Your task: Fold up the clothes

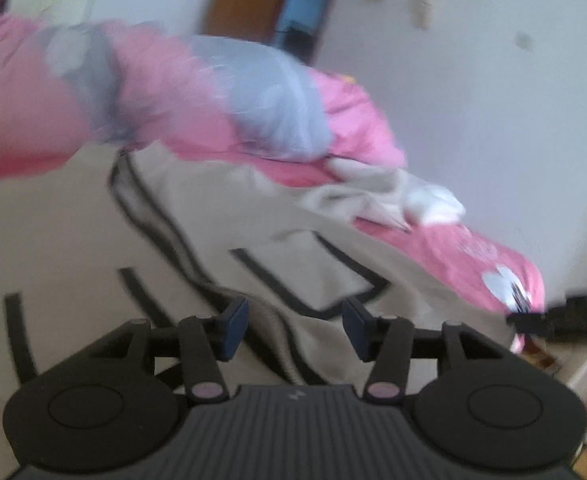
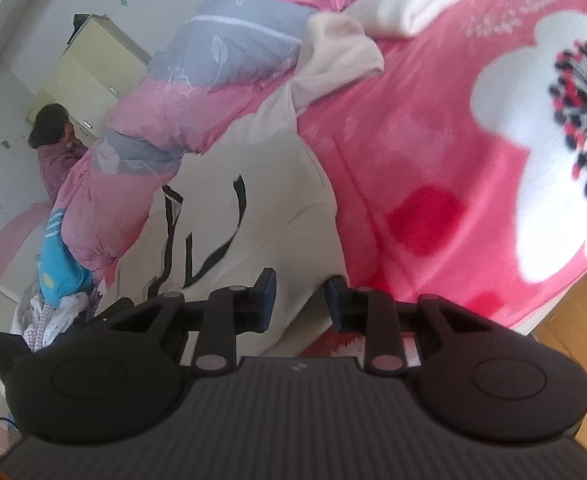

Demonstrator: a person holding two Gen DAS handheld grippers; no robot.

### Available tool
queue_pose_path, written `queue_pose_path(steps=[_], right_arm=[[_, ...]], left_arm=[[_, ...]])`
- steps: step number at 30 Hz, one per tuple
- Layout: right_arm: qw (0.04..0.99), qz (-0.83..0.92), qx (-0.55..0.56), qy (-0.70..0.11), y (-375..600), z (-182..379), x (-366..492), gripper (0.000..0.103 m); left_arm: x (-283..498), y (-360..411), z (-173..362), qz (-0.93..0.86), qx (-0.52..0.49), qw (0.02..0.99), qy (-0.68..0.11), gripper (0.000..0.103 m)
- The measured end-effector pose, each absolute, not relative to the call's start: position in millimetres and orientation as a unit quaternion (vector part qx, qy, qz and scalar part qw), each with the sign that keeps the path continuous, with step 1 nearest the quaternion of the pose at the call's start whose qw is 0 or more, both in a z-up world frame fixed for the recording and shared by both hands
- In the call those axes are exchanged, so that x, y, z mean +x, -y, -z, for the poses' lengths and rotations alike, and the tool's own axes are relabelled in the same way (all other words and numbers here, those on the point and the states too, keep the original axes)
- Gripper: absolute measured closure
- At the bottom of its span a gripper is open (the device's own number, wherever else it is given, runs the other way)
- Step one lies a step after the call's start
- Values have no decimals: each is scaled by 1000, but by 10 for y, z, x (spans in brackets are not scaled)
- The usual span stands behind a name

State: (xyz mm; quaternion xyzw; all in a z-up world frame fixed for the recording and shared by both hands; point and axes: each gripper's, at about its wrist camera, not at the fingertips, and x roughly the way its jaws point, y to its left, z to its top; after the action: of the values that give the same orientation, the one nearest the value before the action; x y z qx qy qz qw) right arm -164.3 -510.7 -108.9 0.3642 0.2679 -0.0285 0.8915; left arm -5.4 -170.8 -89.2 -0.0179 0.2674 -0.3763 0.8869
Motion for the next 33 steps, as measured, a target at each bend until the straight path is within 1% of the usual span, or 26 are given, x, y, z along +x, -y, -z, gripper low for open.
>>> queue_pose_path(steps=[3,7,10,14,19,21,24,26,28,30,31,33], right_arm=[[903,29,329,-274,5041,1004,-1629,77],[917,29,280,-281,4952,891,-1610,77],[911,41,283,-296,5009,922,-1652,77],[913,62,280,-289,5104,880,-1811,77],[928,59,295,-218,5259,653,-2012,75],[934,40,287,-211,5210,615,-1915,75],[938,-5,257,-231,5006,658,-1607,75],[939,-33,230,-252,4868,736,-1373,75],[933,-41,211,-288,4818,873,-1132,75],[923,-43,194,-329,4798,1028,-891,75],[918,-40,191,-346,4796,1106,-794,77],[916,-41,188,-351,4785,1111,-740,77]], left_arm=[[-212,1908,926,418,29,869,-265,51],[-389,2117,1097,435,99,855,-266,51],[-477,2179,1204,431,134,857,-250,51],[-426,2165,1215,435,123,854,-255,51],[-388,2131,1221,440,112,851,-262,51],[-354,2127,1225,442,106,850,-267,51],[-305,2107,1211,443,94,848,-276,52],[-270,2117,1172,437,90,847,-289,55],[-220,2114,1097,431,79,847,-300,55],[-163,2097,1020,426,71,851,-299,55],[-129,2092,977,426,67,852,-295,55],[-56,2102,902,427,61,855,-288,55]])
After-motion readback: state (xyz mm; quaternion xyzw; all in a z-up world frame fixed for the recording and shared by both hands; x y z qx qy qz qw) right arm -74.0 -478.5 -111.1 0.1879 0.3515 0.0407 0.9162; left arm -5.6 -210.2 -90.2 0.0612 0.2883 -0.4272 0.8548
